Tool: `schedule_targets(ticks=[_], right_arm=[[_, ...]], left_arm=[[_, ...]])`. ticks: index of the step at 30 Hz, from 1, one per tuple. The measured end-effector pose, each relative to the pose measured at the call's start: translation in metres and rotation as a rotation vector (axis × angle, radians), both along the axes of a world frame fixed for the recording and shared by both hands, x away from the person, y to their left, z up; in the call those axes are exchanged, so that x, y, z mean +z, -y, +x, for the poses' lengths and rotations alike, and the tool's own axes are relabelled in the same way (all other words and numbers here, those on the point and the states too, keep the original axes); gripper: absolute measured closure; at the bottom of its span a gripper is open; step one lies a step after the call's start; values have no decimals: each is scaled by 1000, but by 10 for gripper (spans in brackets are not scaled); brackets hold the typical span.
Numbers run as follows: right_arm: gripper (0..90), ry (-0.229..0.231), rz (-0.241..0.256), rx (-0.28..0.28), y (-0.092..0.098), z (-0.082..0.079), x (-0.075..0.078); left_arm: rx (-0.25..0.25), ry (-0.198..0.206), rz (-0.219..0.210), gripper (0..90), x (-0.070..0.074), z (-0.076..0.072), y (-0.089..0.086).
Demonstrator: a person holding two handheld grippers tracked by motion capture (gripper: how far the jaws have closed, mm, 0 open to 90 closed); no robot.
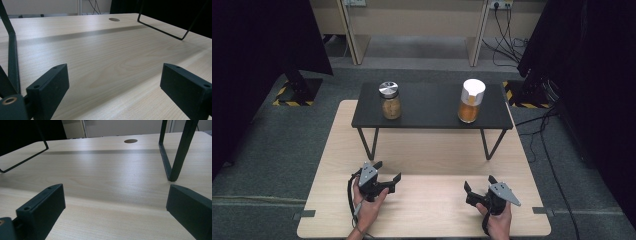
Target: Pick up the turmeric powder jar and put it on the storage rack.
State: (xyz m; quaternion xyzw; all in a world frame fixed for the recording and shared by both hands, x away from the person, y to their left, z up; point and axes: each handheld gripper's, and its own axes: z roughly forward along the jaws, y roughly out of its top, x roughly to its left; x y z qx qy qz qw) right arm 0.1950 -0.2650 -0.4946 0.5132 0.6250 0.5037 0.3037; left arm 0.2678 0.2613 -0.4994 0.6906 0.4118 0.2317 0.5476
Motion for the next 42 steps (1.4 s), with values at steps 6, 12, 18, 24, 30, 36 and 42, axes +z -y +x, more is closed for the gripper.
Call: schedule_targets(ticks=[6, 12, 18, 24, 30, 36, 42], right_arm=[[21, 2, 1, 2, 0, 0, 0], [21, 1, 8, 4, 2, 0, -1], [21, -1, 6, 5, 1, 0, 0], [21, -1, 9, 5, 2, 0, 0], [21, 0, 7, 8, 2, 0, 0], [21, -1, 7, 9, 2, 1, 0], [21, 0, 7, 10, 2, 0, 0]], left_arm=[[0, 0, 0, 75, 0, 0, 0], [0, 0, -2, 75, 0, 0, 0], [0, 0, -2, 75, 0, 0, 0], [0, 0, -2, 75, 0, 0, 0], [-1, 0, -2, 75, 0, 0, 0], [-2, 0, -1, 75, 0, 0, 0], [-3, 2, -1, 75, 0, 0, 0]])
